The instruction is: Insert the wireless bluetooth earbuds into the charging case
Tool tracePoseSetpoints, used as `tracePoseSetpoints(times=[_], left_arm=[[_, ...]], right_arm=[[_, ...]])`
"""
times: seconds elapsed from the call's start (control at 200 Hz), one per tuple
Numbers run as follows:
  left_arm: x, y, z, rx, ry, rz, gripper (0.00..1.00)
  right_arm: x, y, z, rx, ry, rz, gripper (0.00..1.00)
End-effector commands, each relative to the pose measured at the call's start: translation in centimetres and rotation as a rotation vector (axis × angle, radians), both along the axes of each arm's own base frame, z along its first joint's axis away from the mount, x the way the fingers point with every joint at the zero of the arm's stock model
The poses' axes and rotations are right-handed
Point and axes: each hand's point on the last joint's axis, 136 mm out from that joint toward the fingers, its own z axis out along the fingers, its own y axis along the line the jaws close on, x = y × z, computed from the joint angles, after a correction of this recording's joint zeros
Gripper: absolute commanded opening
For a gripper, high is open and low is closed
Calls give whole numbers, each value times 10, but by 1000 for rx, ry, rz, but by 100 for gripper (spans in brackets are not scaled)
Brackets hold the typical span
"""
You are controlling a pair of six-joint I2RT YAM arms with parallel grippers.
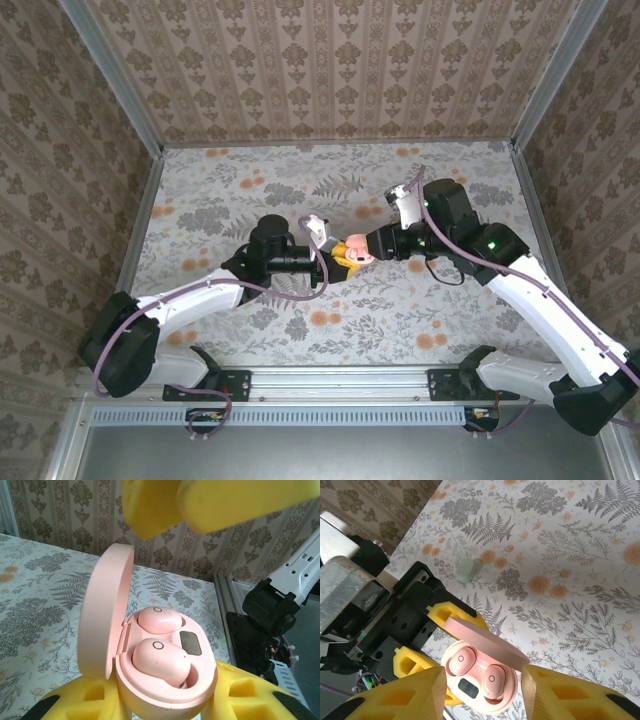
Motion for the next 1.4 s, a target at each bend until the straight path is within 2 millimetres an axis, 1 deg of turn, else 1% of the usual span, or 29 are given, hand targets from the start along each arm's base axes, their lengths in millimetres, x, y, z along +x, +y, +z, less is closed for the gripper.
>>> tracePoseSetpoints(times=[0.0, 0.065, 0.125, 0.245, 0.33, 0.42, 0.515, 0.675, 0.815, 0.925, 0.985, 1.055, 1.155, 1.215, 1.245, 1.395], left_arm=[[-6, 0, 15, -28, -35, -33, 0], [-7, 1, 16, -28, -38, -29, 0], [-7, 2, 18, -31, -43, -25, 0], [-8, 3, 19, -33, -46, -23, 0], [-7, 4, 20, -33, -52, -17, 0], [-5, 4, 19, -32, -53, -6, 0], [-1, 4, 20, -34, -57, 8, 0], [6, 4, 24, -46, -47, 23, 0], [9, 5, 27, -57, -43, 31, 0], [9, 6, 29, -64, -41, 35, 0], [9, 6, 30, -67, -40, 35, 0], [8, 7, 32, -71, -41, 37, 0], [9, 8, 35, -82, -44, 45, 0], [9, 8, 38, -90, -44, 46, 0], [9, 8, 39, -93, -45, 47, 0], [10, 8, 43, -106, -44, 52, 0]], right_arm=[[11, -4, 23, 36, -50, -60, 43], [16, -3, 24, 34, -48, -66, 42], [20, 1, 20, 27, -36, -61, 41], [24, 14, 14, 51, 5, -22, 41], [23, 23, 7, 75, 50, 10, 40], [18, 28, 4, 91, 79, 34, 39], [9, 25, 2, 99, 96, 43, 39], [-8, 12, 1, 110, 93, 21, 40], [-15, 7, 0, 132, 89, 1, 42], [-16, 5, -2, 139, 104, -18, 47], [-11, 1, -3, 140, 115, -70, 52], [-7, 0, -4, 166, 135, -113, 56], [-4, 5, -8, 221, 177, -139, 62], [-4, 9, -15, 247, 222, -147, 66], [-1, 12, -13, 273, 220, -147, 67], [0, 21, -23, 346, 302, -162, 70]])
